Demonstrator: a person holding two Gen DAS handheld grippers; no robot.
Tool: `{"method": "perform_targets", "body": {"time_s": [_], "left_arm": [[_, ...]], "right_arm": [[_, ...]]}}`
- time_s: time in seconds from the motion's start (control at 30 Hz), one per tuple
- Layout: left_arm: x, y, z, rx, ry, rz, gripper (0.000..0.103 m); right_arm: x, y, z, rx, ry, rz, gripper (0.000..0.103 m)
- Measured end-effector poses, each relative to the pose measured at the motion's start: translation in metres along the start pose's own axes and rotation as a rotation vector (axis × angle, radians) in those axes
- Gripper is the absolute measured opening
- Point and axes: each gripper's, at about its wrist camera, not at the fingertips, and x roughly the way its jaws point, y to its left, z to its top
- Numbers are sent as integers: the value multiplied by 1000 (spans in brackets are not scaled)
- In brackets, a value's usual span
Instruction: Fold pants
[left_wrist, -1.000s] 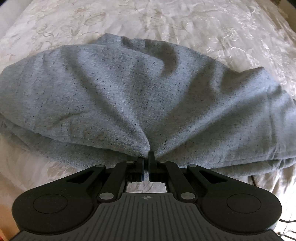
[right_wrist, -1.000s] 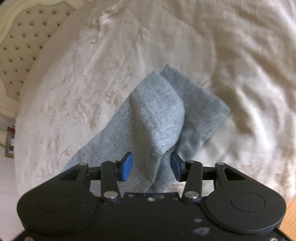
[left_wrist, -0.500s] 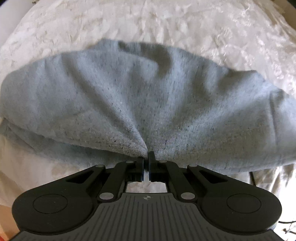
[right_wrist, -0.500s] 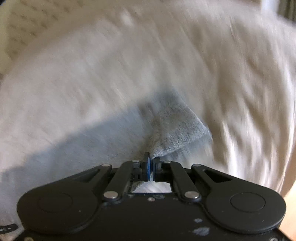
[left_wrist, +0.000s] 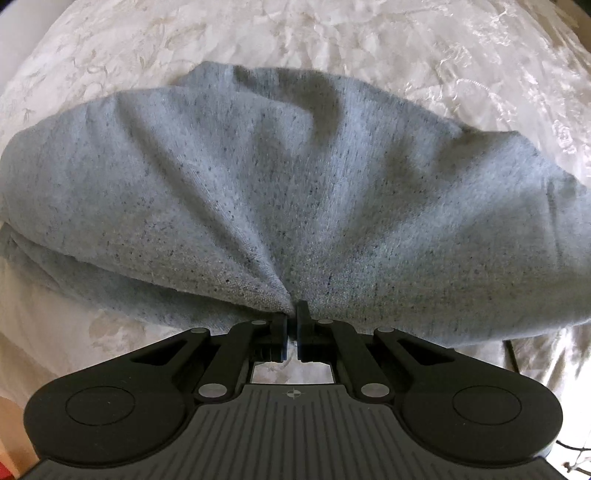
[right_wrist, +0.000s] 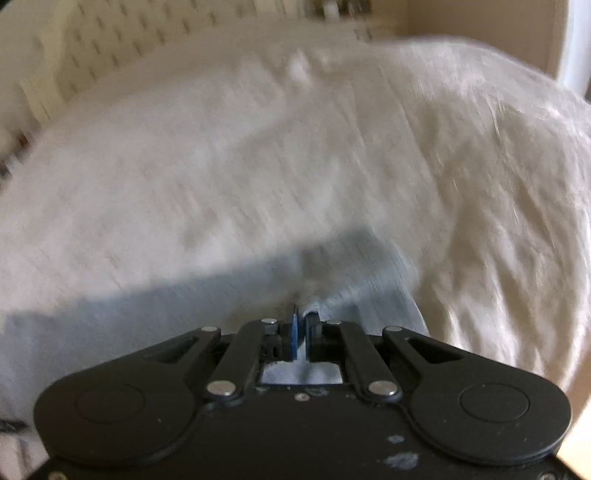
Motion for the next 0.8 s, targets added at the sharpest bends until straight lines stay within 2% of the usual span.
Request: {"method": "perform_targets", "body": {"time_s": [0.07, 0.13, 0.2, 0.33, 0.4, 0.47, 0.63, 0.8], "left_arm": [[3, -2, 0, 2, 3, 9, 4], [3, -2, 1, -6, 5, 13, 4], [4, -1, 2, -17, 8, 12, 4], [8, -4, 2, -27, 14, 25, 4], [11, -6, 2, -27, 17, 37, 4], [15, -9, 2, -23, 22, 50, 4], [29, -18, 0, -21, 36, 73, 4], [34, -23, 2, -34, 41, 95, 4]], "right_arm": [[32, -15, -9, 69, 164, -53, 7], [34, -29, -12, 152, 198, -40, 18], [15, -37, -8, 166, 155, -20, 27], [-20, -46, 11, 87, 27, -2, 32], [-23, -45, 25, 31, -35, 17, 41], [-11, -43, 42, -19, -62, 16, 42], [44, -44, 72, -99, -34, 27, 42], [72, -46, 75, -155, 18, 40, 40]]}}
